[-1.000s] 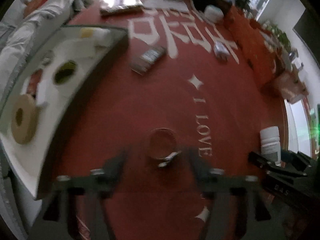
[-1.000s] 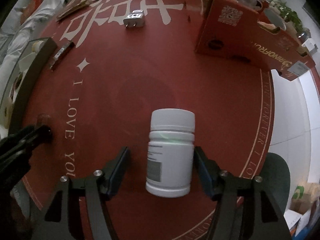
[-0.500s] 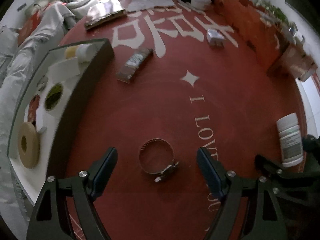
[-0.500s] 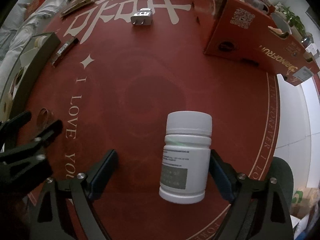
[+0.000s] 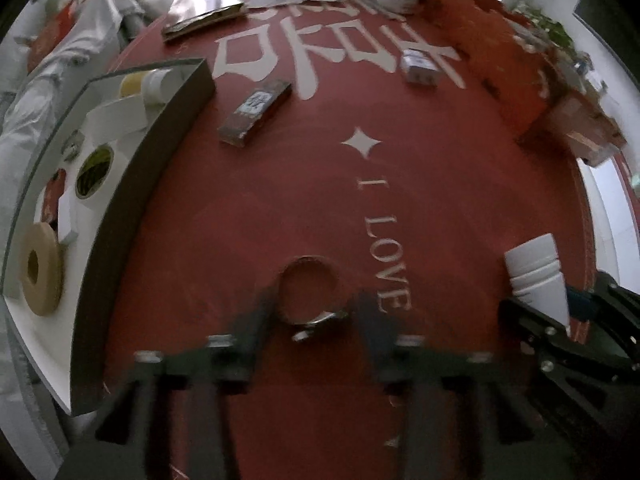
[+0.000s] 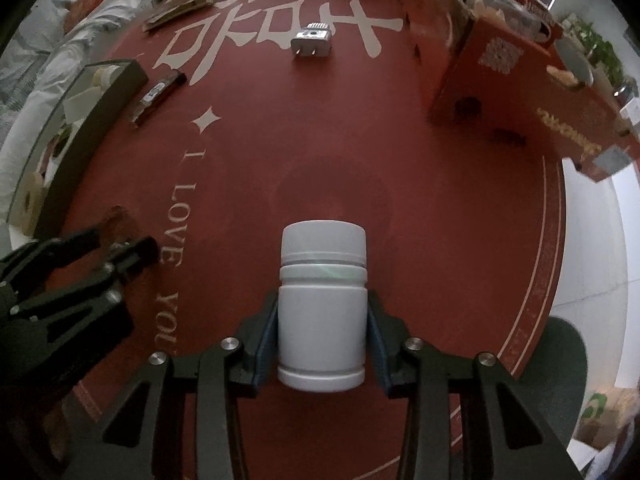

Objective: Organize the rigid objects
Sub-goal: 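Grasp hose clamp with left tool while right tool lifts pill bottle, then carry hose clamp with left tool and pill bottle with right tool to tray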

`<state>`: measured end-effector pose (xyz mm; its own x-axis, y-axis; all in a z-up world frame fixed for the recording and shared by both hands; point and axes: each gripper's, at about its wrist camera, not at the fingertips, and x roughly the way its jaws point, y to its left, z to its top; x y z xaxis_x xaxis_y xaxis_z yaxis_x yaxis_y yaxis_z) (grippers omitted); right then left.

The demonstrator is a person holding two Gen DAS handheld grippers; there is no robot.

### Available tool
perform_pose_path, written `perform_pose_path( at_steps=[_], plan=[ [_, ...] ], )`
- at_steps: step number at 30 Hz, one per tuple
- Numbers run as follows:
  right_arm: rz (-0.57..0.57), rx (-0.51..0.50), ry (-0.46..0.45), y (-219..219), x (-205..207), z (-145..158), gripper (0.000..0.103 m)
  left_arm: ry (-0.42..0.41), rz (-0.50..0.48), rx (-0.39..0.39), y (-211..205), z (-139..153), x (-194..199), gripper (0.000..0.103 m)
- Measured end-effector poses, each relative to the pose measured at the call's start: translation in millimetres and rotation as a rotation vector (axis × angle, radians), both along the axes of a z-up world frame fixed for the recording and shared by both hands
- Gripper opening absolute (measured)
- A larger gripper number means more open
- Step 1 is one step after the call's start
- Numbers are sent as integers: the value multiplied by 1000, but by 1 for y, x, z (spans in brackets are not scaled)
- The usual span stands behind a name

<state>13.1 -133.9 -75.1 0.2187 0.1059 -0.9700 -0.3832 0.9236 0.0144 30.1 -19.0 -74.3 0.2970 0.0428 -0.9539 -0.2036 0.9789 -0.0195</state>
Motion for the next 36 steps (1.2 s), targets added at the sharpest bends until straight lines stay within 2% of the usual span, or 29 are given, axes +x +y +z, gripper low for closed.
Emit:
perform_pose_path(
  at_steps=[6, 14, 18, 31, 36],
  plan=[
    [-1, 33, -20, -4, -8, 14, 42, -17, 33, -43, 2, 12, -17, 39],
    [20, 48, -42, -6, -9, 32, 42, -149, 80, -25, 10, 64, -40, 39],
    [47, 57, -53, 9, -15, 41, 42, -188, 120, -17, 21, 79, -45, 39],
    [150, 97, -72, 71, -20, 66, 42, -235, 252, -29, 61, 93, -63, 39],
    [188, 145, -97, 98, -17, 91, 42, -275, 306, -33, 85, 119, -66, 39]
  ],
)
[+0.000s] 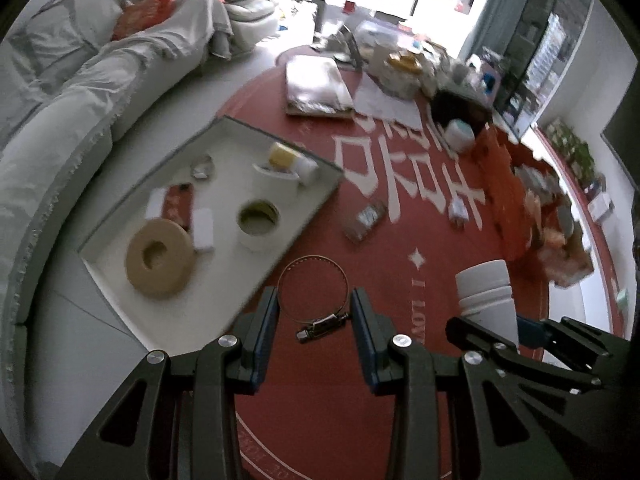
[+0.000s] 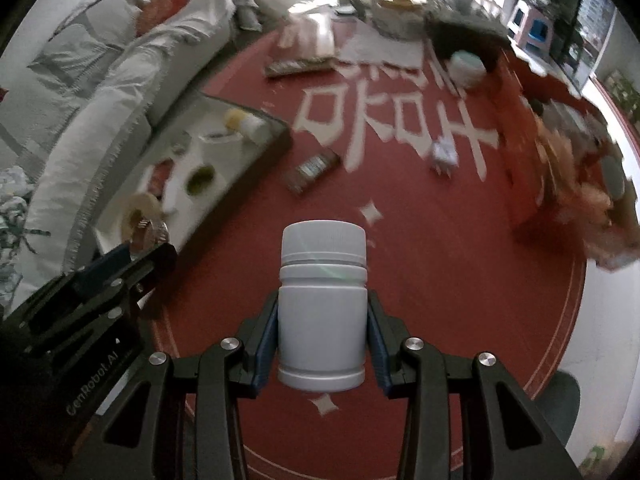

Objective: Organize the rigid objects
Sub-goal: 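Carry hose clamp with left tool and pill bottle with right tool to tray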

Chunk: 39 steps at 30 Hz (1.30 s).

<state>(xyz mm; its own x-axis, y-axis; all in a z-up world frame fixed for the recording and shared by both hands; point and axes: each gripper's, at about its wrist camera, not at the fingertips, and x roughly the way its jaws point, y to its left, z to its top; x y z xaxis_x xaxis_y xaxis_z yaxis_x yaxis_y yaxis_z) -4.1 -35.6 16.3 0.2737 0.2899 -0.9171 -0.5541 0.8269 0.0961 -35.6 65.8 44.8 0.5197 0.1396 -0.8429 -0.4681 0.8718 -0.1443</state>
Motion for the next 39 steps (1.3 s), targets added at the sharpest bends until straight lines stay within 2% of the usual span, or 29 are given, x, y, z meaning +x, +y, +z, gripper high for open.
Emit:
perform_pose_path(
  at_steps=[3, 9, 15, 19, 28, 32, 39],
  plan=[
    [27, 33, -15, 17, 4, 17, 42, -30, 34, 6, 17, 19, -1, 39],
    [74, 119, -51, 51, 15, 57, 42, -80, 133, 89, 63, 60, -6, 39],
    [128, 147, -78, 86, 23, 78, 42, -87, 228, 132, 105, 73, -11, 40],
    [161, 135, -71, 111, 27, 73, 42, -59, 257, 134, 121, 61, -9, 40],
    [190, 36, 18, 147, 29, 19, 42, 98, 257, 72, 131, -11, 11, 39],
    [189, 15, 50, 152, 33, 1, 42, 127, 263, 62, 133, -27, 16, 39],
    [197, -14, 70, 167, 40, -14, 42, 145, 274, 62, 146, -36, 24, 39]
  ],
)
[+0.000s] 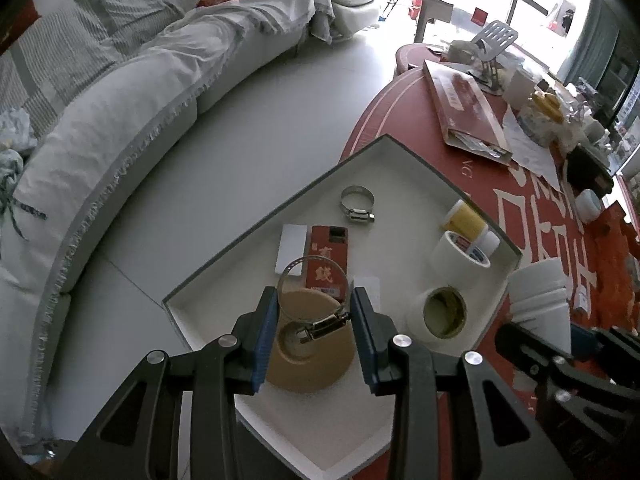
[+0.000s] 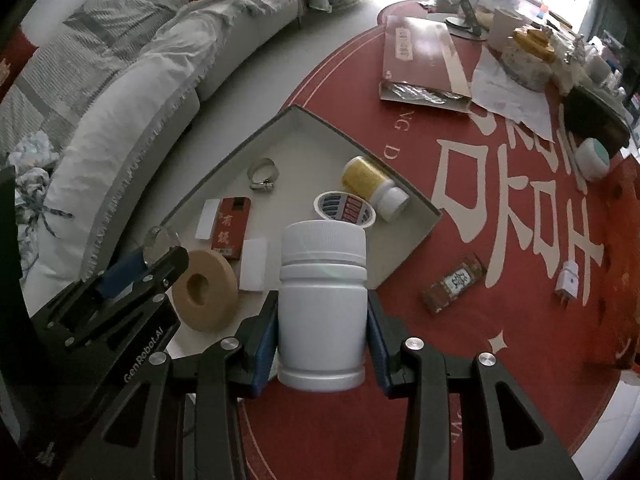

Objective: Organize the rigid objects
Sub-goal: 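Carry hose clamp with left tool and pill bottle with right tool to tray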

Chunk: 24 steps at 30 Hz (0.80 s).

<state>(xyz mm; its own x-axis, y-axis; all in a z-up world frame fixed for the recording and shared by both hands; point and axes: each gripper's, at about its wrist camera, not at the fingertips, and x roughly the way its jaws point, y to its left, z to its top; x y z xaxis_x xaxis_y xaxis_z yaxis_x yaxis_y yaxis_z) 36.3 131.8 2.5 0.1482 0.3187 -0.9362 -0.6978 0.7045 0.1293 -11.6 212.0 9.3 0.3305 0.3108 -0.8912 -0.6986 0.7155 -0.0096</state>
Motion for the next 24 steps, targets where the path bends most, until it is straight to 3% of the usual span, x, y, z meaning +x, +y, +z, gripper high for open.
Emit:
perform_pose_path(
  at_steps=[24],
  plan=[
    [34, -22, -2, 29, 6, -17, 42, 34, -7, 3, 17, -13, 15, 39]
  ],
)
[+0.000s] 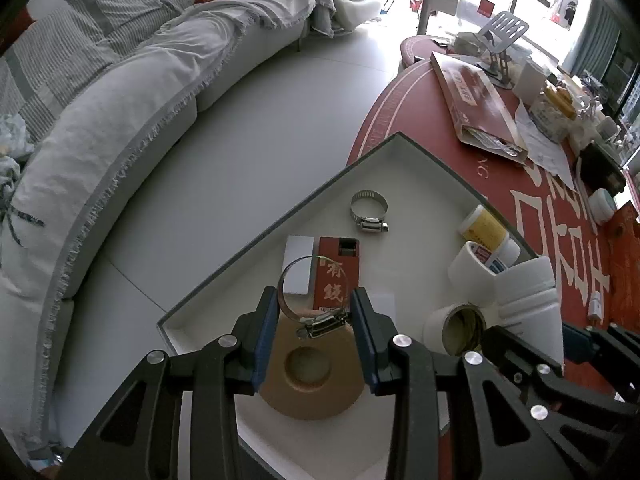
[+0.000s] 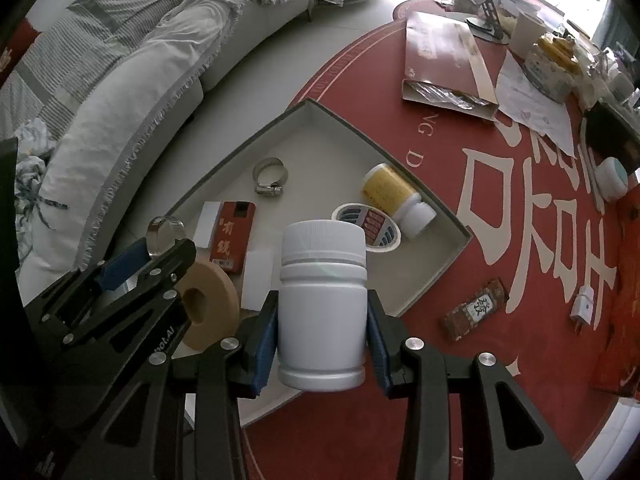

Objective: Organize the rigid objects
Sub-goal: 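Carry hose clamp with left tool and pill bottle with right tool to tray, then release hose clamp onto red box with left tool while right tool releases bottle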

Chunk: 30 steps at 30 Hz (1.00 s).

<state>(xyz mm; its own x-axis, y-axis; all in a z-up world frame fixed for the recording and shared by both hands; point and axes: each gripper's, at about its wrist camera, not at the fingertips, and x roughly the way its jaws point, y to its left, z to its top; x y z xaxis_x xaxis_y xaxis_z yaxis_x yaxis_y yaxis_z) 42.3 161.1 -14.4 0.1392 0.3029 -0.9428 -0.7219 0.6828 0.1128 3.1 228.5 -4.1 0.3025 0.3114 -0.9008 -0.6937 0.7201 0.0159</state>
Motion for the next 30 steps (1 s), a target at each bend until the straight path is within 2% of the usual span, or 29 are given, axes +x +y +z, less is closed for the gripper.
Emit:
perform_pose_path(
  at_steps=[21, 30],
  plan=[
    [8, -9, -9, 9, 3, -10, 42, 7, -9, -23, 10, -13, 1, 39],
    [-8, -17, -5, 13, 13, -24, 42, 25, -37, -34, 14, -25, 15, 39]
  ],
)
